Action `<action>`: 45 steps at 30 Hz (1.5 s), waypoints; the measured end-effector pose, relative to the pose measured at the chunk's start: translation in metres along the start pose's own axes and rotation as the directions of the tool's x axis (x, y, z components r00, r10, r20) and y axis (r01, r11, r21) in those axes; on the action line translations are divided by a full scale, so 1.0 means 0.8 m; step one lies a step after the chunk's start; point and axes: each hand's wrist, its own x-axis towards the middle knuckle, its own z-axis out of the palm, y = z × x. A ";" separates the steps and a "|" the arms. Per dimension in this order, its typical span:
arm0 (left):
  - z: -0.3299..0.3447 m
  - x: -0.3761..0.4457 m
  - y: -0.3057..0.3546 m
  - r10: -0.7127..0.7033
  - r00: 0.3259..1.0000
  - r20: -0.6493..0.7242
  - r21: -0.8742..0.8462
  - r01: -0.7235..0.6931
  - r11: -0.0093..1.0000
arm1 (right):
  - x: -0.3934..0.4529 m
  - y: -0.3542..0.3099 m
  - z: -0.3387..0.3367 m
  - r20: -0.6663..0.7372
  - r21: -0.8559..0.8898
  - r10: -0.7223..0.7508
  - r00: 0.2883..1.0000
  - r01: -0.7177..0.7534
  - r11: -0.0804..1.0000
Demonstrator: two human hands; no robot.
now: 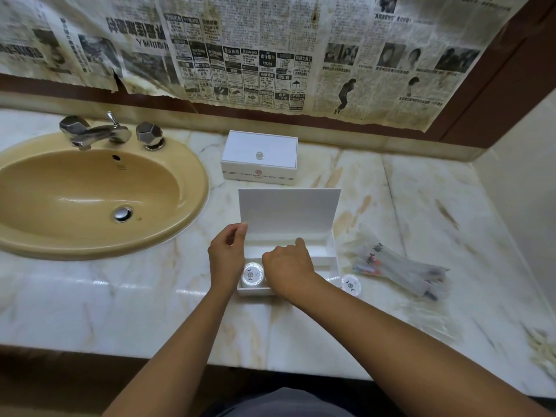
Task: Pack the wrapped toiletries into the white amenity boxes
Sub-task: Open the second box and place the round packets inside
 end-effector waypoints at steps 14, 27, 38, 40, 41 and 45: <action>0.002 0.004 -0.005 0.010 1.000 -0.010 0.021 -0.010 1.000 | 0.002 0.008 0.005 0.033 -0.083 -0.085 0.996 0.087 0.993; 0.003 0.002 -0.003 0.013 1.000 -0.008 0.031 -0.013 0.999 | -0.020 0.054 0.005 -0.183 0.511 0.072 0.980 0.033 0.859; 0.002 0.003 -0.005 0.044 0.999 0.012 0.022 -0.044 0.999 | -0.073 0.151 0.051 0.083 0.552 0.394 0.915 -0.372 0.746; 0.002 0.003 -0.005 0.045 0.999 0.014 0.028 -0.046 0.999 | -0.077 0.151 0.064 0.152 0.509 0.375 0.914 -0.398 0.763; 0.002 0.004 -0.006 0.046 0.999 0.015 0.029 -0.047 0.998 | -0.077 0.150 0.071 0.163 0.494 0.369 0.915 -0.399 0.772; 0.001 0.004 -0.007 0.050 0.999 0.018 0.033 -0.050 0.998 | -0.074 0.145 0.086 0.155 0.467 0.357 0.921 -0.387 0.795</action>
